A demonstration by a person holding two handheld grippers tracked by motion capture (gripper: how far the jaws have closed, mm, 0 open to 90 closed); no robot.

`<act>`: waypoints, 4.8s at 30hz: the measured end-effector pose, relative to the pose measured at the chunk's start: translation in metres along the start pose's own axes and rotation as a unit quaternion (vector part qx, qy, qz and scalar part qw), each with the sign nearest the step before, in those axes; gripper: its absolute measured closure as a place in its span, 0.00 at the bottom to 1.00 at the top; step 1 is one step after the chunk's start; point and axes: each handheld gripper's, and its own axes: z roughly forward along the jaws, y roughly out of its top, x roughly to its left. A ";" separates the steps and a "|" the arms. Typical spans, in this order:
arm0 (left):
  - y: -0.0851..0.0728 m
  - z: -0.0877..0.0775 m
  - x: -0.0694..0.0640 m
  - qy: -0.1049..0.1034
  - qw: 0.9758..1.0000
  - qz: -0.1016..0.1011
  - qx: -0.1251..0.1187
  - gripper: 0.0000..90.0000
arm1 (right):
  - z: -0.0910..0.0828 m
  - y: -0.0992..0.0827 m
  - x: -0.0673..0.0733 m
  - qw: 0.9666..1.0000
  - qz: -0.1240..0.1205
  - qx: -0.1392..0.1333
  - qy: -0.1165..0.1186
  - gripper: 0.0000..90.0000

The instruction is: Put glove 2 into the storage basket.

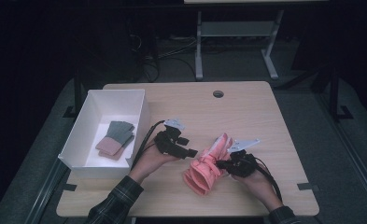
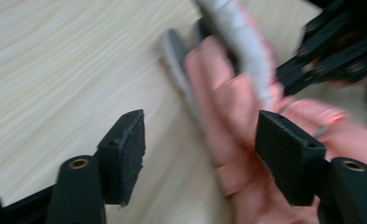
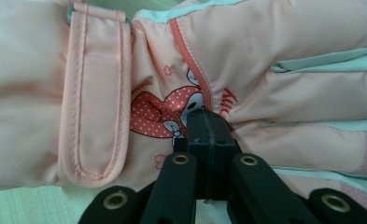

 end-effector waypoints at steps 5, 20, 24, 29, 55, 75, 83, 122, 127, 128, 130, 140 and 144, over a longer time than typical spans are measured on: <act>0.017 0.016 -0.005 -0.023 1.000 0.000 0.000 0.28 | 0.000 0.000 0.001 1.000 -0.002 -0.001 -0.002 1.00; 0.011 0.059 -0.001 -0.071 0.995 -0.037 0.057 0.16 | 0.001 -0.001 0.004 1.000 -0.009 -0.001 -0.009 1.00; 0.006 0.066 0.001 -0.073 0.994 -0.035 0.074 0.16 | -0.003 -0.001 0.003 1.000 -0.018 -0.001 -0.012 1.00; 0.005 0.066 0.003 -0.078 0.993 -0.033 0.078 0.16 | -0.014 -0.004 0.002 1.000 -0.017 0.003 -0.019 1.00; 0.001 0.084 0.007 -0.155 0.980 -0.065 0.110 0.37 | 0.001 -0.009 0.002 0.999 -0.021 0.017 -0.027 1.00; 0.001 0.072 0.004 -0.143 0.984 -0.080 0.074 0.67 | -0.019 -0.013 -0.004 1.000 -0.006 -0.020 0.006 0.77; 0.005 0.062 0.002 -0.153 0.983 -0.078 0.059 0.68 | -0.042 -0.020 -0.007 0.997 0.017 -0.058 -0.038 0.43; 0.048 -0.069 0.009 -0.056 0.992 -0.111 -0.015 0.67 | -0.029 -0.035 -0.025 0.994 0.034 -0.031 -0.098 0.12; 0.054 -0.091 0.012 -0.035 0.994 -0.104 -0.024 0.67 | -0.028 -0.037 -0.026 0.995 0.037 -0.029 -0.092 0.13; 0.055 -0.097 0.013 -0.028 0.994 -0.105 -0.027 0.67 | -0.028 -0.037 -0.027 0.994 0.036 -0.029 -0.094 0.13; 0.056 -0.107 0.016 -0.023 0.993 -0.109 -0.035 0.67 | -0.029 -0.037 -0.027 0.994 0.036 -0.029 -0.095 0.13; 0.053 -0.147 0.029 0.008 0.991 -0.119 -0.056 0.67 | -0.027 -0.037 -0.026 0.995 0.032 -0.031 -0.094 0.13; 0.049 -0.161 0.034 0.019 0.990 -0.125 -0.067 0.67 | -0.027 -0.036 -0.027 0.995 0.031 -0.032 -0.093 0.13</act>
